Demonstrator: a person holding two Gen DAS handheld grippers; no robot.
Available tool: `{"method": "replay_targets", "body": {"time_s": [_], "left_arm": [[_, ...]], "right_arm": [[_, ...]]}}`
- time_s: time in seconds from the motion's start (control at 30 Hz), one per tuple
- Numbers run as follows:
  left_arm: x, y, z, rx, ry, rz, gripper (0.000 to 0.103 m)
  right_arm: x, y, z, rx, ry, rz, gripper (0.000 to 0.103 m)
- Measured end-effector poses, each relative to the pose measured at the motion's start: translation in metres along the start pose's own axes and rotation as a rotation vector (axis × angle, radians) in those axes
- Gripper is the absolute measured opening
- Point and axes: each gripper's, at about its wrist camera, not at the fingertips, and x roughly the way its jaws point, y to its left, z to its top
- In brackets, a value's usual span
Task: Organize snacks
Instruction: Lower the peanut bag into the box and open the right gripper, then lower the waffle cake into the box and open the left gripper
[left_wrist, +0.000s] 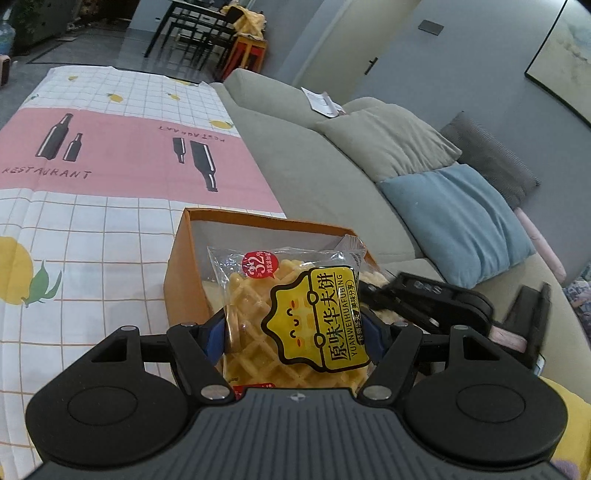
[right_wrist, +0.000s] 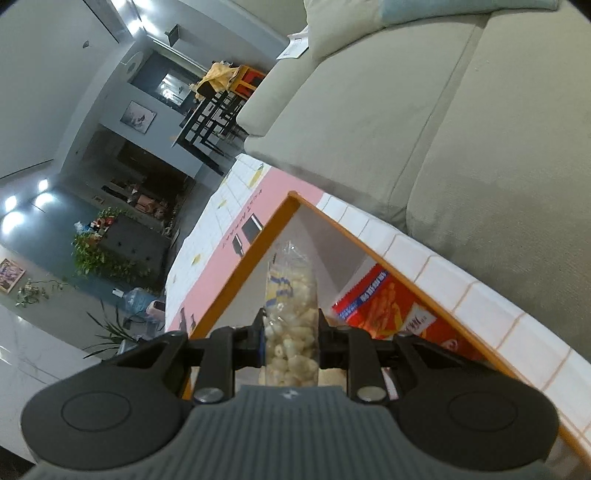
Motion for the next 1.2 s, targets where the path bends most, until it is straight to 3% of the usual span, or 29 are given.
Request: {"method": "replay_targets", "body": {"time_s": [0.17, 0.23, 0.33, 0.4, 0.53, 0.67, 0.9, 1.2], "left_arm": [[-0.003, 0.013, -0.002, -0.045, 0.003, -0.002, 0.081], [-0.003, 0.017, 0.000, -0.044, 0.021, 0.003, 0.081], [-0.006, 0.020, 0.001, -0.031, 0.019, 0.021, 0.081], [-0.009, 0.024, 0.001, -0.030, 0.017, 0.031, 0.081], [-0.010, 0.033, 0.002, -0.059, 0.021, 0.041, 0.081], [-0.014, 0.033, 0.004, -0.061, 0.014, 0.049, 0.081], [-0.030, 0.021, 0.006, -0.020, -0.026, 0.081, 0.081], [-0.053, 0.001, 0.009, 0.027, -0.052, 0.142, 0.081]], "right_arm": [[0.019, -0.003, -0.003, 0.028, -0.027, 0.023, 0.025], [0.027, -0.005, -0.003, 0.031, -0.027, -0.004, 0.045], [0.033, -0.005, -0.001, 0.036, -0.038, -0.020, 0.062], [0.035, -0.001, -0.002, 0.015, -0.042, -0.045, 0.065], [0.026, 0.015, -0.005, -0.087, -0.079, -0.082, 0.066], [0.012, 0.028, -0.005, -0.144, -0.141, -0.039, 0.065], [-0.014, 0.046, -0.007, -0.268, -0.171, -0.024, 0.066], [-0.050, 0.048, 0.002, -0.349, -0.078, -0.049, 0.066]]}}
